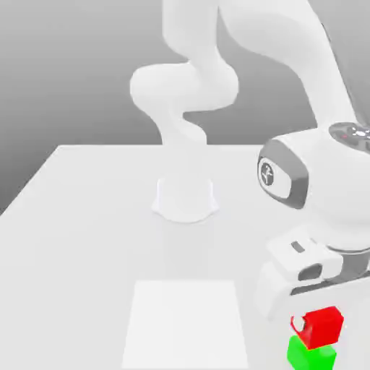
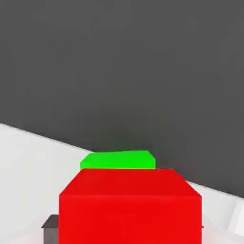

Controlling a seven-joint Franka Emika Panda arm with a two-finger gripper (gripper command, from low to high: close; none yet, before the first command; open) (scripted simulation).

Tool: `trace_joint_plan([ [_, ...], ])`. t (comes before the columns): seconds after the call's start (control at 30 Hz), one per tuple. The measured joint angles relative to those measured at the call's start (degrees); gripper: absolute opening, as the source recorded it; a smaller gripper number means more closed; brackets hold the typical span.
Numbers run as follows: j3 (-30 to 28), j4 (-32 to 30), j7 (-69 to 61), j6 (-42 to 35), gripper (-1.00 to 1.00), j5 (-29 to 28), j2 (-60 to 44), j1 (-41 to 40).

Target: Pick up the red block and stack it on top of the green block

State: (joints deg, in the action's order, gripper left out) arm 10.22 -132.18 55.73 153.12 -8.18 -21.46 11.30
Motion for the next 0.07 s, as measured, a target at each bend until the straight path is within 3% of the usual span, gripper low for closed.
trace_joint_plan([
  [0.07, 0.0, 0.0, 0.0, 0.0, 1.0, 0.0, 0.0, 0.0],
])
